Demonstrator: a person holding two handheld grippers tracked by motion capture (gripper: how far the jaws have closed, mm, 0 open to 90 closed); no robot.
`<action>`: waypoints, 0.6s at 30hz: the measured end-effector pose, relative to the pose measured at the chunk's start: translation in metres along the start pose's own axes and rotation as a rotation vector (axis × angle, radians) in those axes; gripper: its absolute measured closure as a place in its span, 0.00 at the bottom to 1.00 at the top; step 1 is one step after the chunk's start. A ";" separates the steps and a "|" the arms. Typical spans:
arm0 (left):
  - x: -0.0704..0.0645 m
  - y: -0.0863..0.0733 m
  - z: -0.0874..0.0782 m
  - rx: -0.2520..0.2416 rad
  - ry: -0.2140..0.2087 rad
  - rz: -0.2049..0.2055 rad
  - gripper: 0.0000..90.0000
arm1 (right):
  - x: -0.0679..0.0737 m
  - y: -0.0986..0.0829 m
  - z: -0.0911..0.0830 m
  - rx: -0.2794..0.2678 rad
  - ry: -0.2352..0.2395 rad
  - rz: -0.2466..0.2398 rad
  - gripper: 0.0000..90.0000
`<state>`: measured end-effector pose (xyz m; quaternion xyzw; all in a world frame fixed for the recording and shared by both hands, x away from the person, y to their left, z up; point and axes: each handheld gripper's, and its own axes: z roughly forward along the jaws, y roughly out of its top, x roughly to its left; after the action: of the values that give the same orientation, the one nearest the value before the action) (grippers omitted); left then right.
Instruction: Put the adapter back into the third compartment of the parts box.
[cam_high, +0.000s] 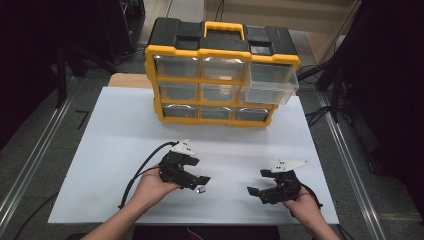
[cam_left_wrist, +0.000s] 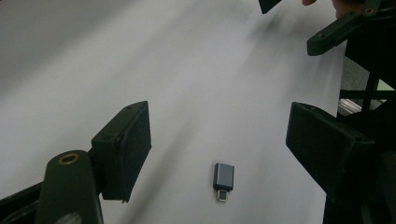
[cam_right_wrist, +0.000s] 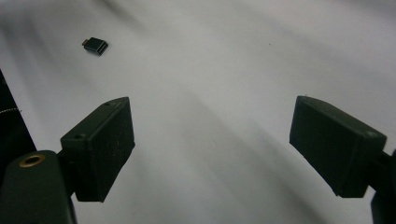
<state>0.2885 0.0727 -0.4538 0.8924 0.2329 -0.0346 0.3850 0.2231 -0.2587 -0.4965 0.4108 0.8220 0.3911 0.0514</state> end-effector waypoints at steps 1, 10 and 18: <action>0.000 0.000 0.001 0.001 -0.001 0.000 0.26 | 0.000 0.000 0.000 0.000 0.001 0.000 0.14; -0.003 -0.006 0.006 0.003 0.007 0.001 0.27 | 0.000 0.000 0.000 0.001 0.002 0.002 0.14; -0.001 -0.011 0.010 0.023 0.010 -0.008 0.27 | 0.000 0.000 0.000 0.005 0.006 0.004 0.14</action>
<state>0.2841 0.0717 -0.4680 0.8960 0.2378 -0.0342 0.3734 0.2230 -0.2586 -0.4968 0.4111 0.8225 0.3903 0.0471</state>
